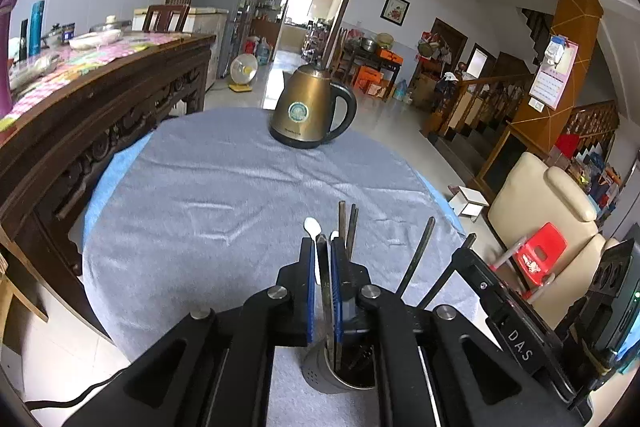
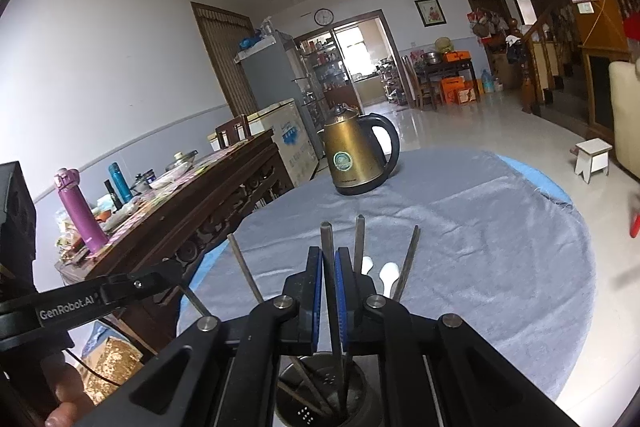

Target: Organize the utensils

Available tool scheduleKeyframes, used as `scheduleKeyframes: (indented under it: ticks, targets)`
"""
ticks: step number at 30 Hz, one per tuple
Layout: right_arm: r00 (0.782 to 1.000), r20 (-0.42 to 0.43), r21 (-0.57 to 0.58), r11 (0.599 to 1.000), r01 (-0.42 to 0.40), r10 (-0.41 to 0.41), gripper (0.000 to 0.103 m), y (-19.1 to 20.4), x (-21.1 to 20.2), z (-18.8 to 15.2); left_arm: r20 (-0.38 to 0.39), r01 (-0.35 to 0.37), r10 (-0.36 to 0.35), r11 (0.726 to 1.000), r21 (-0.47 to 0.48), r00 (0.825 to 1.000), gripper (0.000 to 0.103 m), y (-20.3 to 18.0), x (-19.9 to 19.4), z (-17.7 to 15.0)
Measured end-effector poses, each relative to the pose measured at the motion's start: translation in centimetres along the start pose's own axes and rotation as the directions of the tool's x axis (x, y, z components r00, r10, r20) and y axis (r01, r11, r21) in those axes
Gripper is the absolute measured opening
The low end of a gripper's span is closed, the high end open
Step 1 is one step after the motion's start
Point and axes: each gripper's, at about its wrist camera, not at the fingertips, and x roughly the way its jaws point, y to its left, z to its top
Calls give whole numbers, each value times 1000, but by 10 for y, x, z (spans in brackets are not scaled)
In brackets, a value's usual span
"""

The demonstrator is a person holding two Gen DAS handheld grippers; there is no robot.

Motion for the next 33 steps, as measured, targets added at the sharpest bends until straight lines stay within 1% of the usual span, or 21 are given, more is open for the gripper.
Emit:
scheduleKeyframes:
  ticks: [1, 3, 5, 10, 12, 17, 20, 22, 27, 33]
  targets:
    - [1000, 5, 3, 1000, 4, -4, 9, -1, -1, 0, 5, -2, 2, 1000, 3, 1000, 10, -1, -1, 0]
    - [1000, 13, 12, 1000, 3, -3, 9, -3, -3, 1, 15, -9, 9, 1000, 5, 1000, 27, 0, -3, 1]
    - [1000, 20, 26, 1000, 2, -2, 9, -5, -5, 1, 26, -18, 18, 1000, 3, 1000, 33, 1, -5, 0]
    - [999, 40, 64, 998, 21, -24, 10, -16, -9, 4, 31, -36, 37, 999, -9, 999, 35, 6, -5, 2]
    - [999, 44, 86, 996, 27, -31, 10, -22, -11, 5, 36, -48, 48, 999, -16, 998, 39, 11, -6, 3]
    - [997, 57, 144, 989, 36, -45, 10, -42, -16, 10, 59, -73, 76, 996, -51, 995, 45, 28, -9, 9]
    - [996, 68, 172, 984, 42, -54, 10, -52, -19, 13, 74, -99, 104, 992, -73, 992, 50, 39, -11, 11]
    - [995, 74, 181, 982, 55, -69, 10, -58, -21, 14, 75, -116, 123, 989, -89, 990, 51, 46, -10, 12]
    - [994, 48, 232, 969, 81, -95, 10, -76, -16, 9, 33, -145, 150, 982, -123, 988, 53, 62, 0, 9]
    - [994, -18, 271, 957, 106, -106, 10, -92, -7, -2, -41, -207, 204, 972, -114, 978, 57, 70, 15, -3]
